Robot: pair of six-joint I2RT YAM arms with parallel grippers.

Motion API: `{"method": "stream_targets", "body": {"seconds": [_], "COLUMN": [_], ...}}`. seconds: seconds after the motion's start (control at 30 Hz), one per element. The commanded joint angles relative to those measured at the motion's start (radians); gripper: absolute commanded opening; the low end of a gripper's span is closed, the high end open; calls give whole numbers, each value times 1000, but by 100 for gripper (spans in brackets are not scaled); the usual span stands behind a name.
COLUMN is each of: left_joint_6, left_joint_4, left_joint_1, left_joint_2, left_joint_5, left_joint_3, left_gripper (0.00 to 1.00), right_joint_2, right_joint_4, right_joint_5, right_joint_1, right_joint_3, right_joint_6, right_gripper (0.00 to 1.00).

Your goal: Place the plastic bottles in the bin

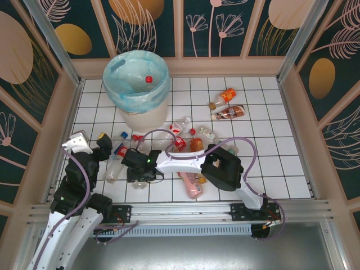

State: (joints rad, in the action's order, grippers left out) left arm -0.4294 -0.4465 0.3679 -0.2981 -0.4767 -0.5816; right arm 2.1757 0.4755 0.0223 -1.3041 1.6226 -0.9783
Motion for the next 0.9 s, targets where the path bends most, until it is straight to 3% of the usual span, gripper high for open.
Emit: {"method": "stream_targets", "body": {"seconds": [0.0, 0.6, 0.87], "left_joint_6": [22, 34, 30], "left_joint_4": [28, 104, 146], "left_joint_1": [2, 2, 3], "left_joint_2": [-8, -199, -322], "left_joint_5": [-4, 102, 257], "left_joint_3": [-4, -89, -166], "left_gripper": [75, 74, 75], "right_joint_2": [-48, -339, -473], "right_joint_4": [46, -182, -326], "right_joint_5": [-33, -55, -50], "right_joint_1": [-25, -57, -65], "right_joint_3": [-5, -320, -462], "right_joint_6": [-10, 88, 180], "right_gripper": [58, 54, 51]}}
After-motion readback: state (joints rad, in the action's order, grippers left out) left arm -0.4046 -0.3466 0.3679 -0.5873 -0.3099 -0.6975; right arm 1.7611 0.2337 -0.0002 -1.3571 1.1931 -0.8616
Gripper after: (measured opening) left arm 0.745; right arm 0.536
